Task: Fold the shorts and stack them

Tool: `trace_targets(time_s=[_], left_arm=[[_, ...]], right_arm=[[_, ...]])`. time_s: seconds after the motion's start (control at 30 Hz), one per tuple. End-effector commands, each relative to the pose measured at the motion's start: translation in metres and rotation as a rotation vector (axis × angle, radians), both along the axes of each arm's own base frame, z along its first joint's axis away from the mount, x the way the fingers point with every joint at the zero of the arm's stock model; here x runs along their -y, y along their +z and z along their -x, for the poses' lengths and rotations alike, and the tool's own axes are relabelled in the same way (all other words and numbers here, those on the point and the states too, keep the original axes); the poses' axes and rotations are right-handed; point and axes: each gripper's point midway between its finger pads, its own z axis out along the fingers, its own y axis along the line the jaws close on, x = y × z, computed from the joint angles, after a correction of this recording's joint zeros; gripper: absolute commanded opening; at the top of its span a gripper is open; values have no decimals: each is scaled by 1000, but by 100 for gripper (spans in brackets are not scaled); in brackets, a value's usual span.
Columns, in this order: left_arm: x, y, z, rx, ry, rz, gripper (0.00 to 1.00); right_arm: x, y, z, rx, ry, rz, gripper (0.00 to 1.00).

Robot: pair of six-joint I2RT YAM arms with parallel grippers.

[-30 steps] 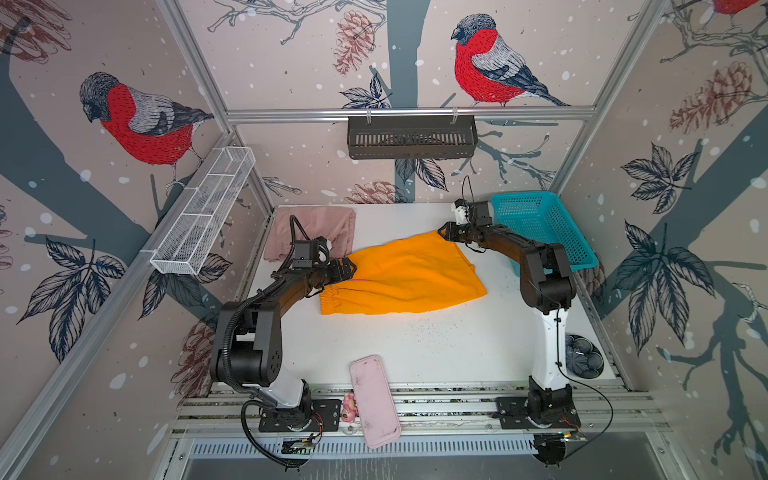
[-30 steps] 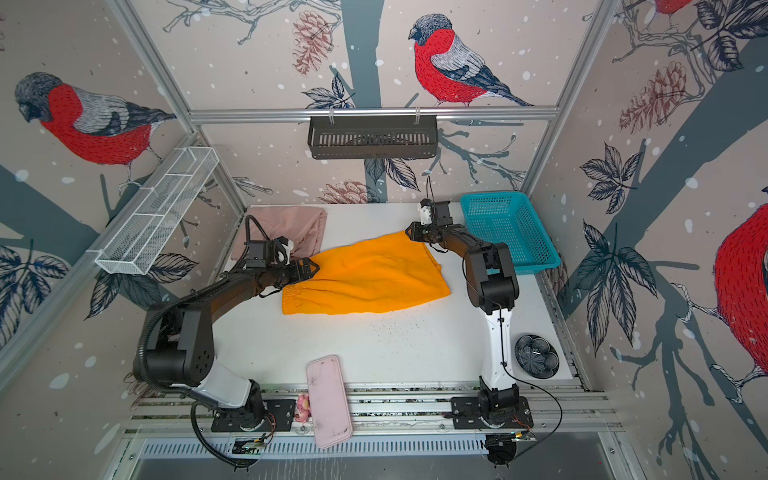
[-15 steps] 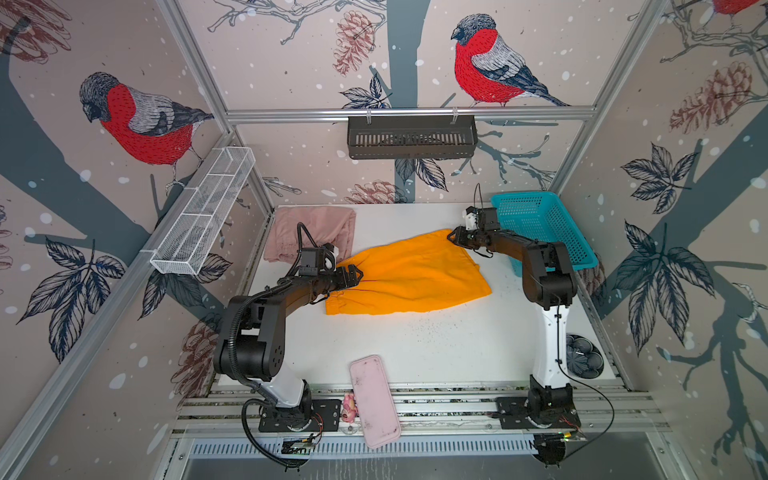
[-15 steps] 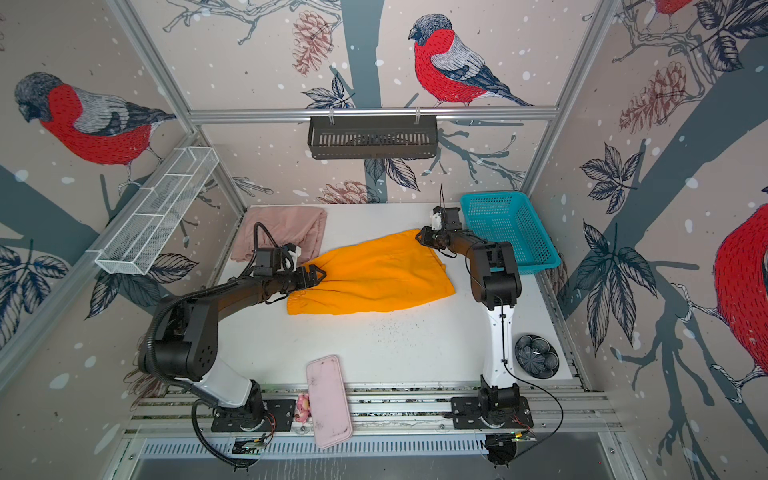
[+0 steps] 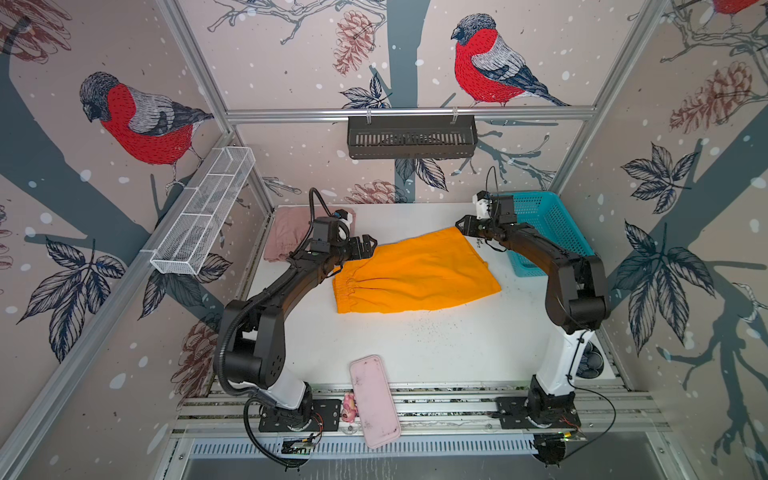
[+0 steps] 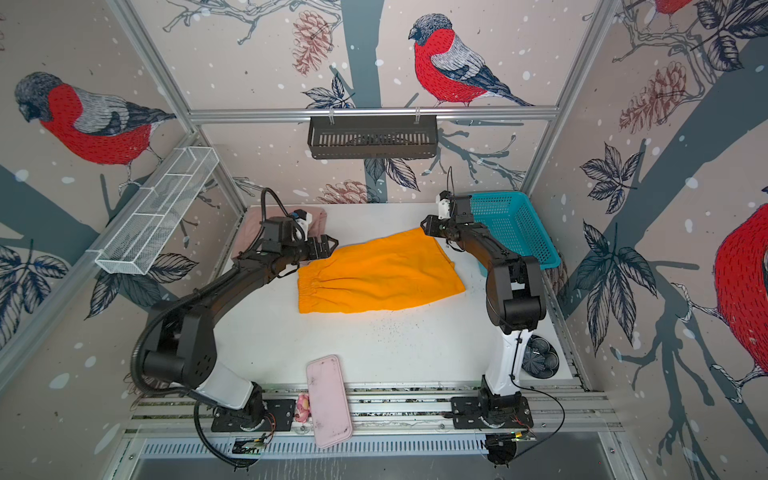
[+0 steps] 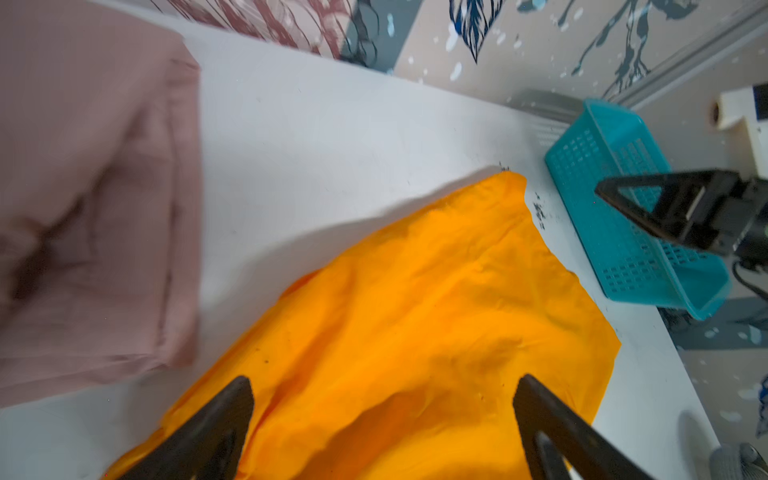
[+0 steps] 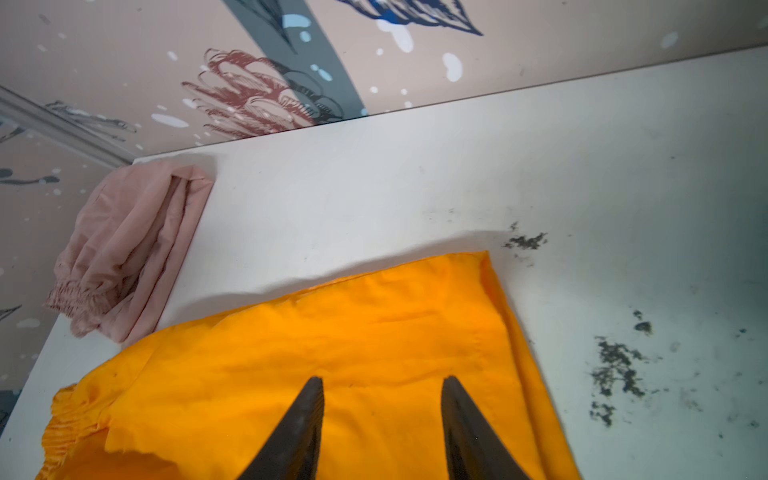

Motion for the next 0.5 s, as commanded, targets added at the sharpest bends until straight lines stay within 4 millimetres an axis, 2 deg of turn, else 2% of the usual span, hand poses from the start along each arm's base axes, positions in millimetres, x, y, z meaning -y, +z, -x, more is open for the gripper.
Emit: trace_targets(time_s=[0.0, 0.13, 0.23, 0.33, 0.47], left_arm=[[-35, 5, 14, -51, 138, -110, 98], [-53, 17, 36, -49, 214, -86, 98], [-61, 15, 51, -8, 248, -36, 98], [-65, 12, 64, 30, 257, 4, 98], [-67, 5, 77, 38, 251, 5, 98]], right_arm=[[-17, -13, 41, -54, 56, 87, 49], [-51, -25, 96, -90, 128, 105, 50], [-71, -47, 132, -141, 185, 117, 49], [-73, -71, 155, -186, 196, 124, 49], [-65, -101, 168, -228, 188, 143, 48]])
